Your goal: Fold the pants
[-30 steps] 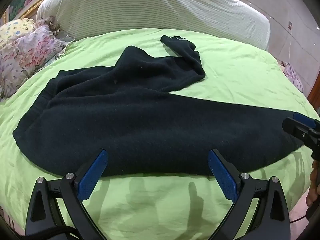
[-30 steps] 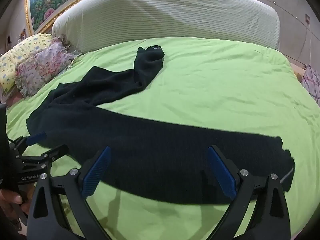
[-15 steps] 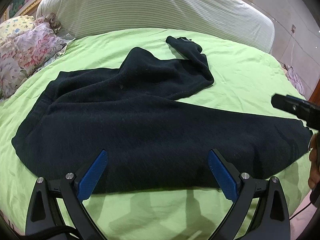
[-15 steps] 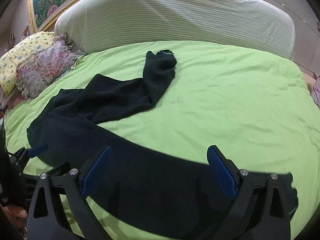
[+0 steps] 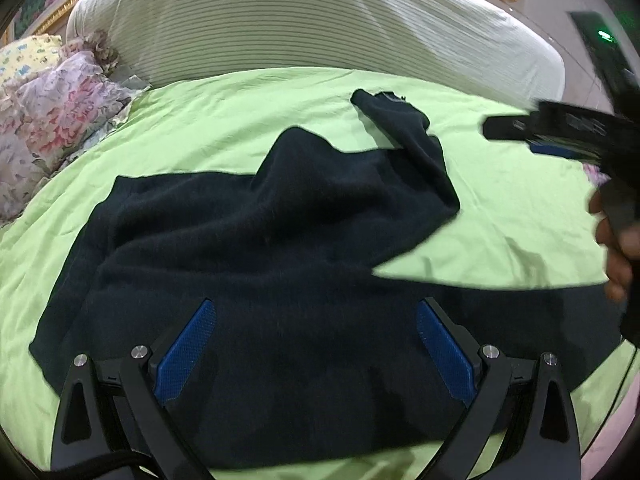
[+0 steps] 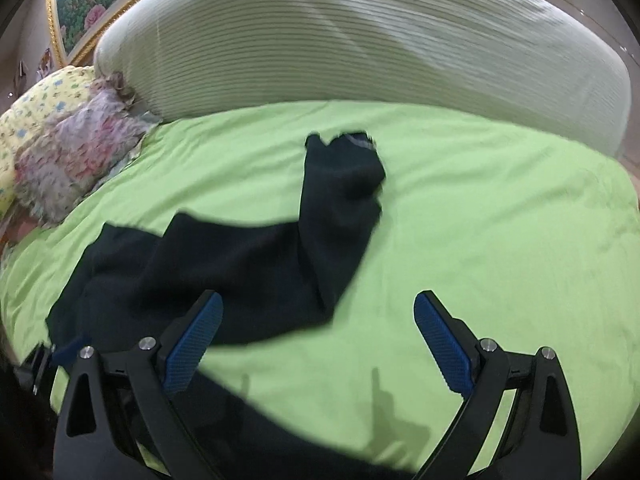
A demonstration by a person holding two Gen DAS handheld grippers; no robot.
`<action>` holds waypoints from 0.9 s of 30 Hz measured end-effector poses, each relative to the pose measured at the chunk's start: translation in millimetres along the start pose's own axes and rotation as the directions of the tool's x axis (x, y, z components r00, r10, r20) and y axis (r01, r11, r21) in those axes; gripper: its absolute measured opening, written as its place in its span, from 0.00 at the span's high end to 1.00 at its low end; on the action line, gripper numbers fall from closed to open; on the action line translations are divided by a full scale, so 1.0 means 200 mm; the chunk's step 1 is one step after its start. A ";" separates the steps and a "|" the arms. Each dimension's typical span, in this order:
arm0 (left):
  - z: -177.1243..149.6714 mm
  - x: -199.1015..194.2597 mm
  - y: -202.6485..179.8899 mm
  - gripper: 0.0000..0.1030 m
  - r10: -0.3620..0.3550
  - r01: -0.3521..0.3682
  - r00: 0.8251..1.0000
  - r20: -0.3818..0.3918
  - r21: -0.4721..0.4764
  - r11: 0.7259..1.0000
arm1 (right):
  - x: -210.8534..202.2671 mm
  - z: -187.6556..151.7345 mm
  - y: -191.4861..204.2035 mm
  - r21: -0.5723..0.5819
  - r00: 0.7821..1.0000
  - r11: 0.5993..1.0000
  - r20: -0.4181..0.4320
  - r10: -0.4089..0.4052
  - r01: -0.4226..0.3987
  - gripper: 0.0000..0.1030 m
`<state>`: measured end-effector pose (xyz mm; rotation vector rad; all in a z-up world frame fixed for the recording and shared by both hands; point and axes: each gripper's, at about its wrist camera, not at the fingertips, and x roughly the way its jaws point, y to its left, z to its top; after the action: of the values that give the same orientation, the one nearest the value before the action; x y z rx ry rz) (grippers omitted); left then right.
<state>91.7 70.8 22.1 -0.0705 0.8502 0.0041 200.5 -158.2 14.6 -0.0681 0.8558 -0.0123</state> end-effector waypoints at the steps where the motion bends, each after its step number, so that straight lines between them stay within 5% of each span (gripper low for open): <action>1: 0.03 0.01 0.01 0.03 -0.003 0.003 1.000 -0.002 -0.002 1.000 | 0.04 0.05 0.01 -0.002 1.000 1.000 -0.004 -0.003 0.003 0.06; 11: 0.38 0.22 0.10 0.03 -0.030 0.030 0.999 -0.013 0.028 0.999 | 0.62 0.45 0.17 -0.144 0.985 0.981 -0.087 -0.146 0.132 0.07; 15: 0.51 0.31 0.12 0.03 -0.060 0.060 0.998 -0.012 0.051 0.997 | 0.85 0.50 0.18 -0.224 0.956 0.943 -0.108 -0.274 0.245 0.08; 17: 0.57 0.37 0.12 0.03 -0.060 0.061 0.998 -0.030 0.057 0.996 | 0.94 0.50 0.15 -0.247 0.938 0.926 -0.127 -0.322 0.284 0.18; 19: 0.61 0.42 0.13 0.03 -0.057 0.061 0.997 -0.059 0.055 0.997 | 0.97 0.50 0.06 -0.191 0.943 0.951 -0.183 -0.279 0.244 0.68; 21: 0.63 0.45 0.12 0.03 -0.070 0.074 0.995 -0.072 0.053 0.996 | 0.88 0.49 -0.05 -0.117 0.957 0.969 -0.169 -0.236 0.218 0.90; 27: 0.67 0.44 0.05 0.03 -0.123 0.129 0.989 -0.077 0.073 0.989 | 0.31 0.34 -0.57 0.178 0.993 0.978 -0.079 -0.093 0.106 0.94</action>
<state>250.3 86.7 44.3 -0.0516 0.9158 -0.1512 294.5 -269.9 19.6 0.0621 0.9172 -0.1876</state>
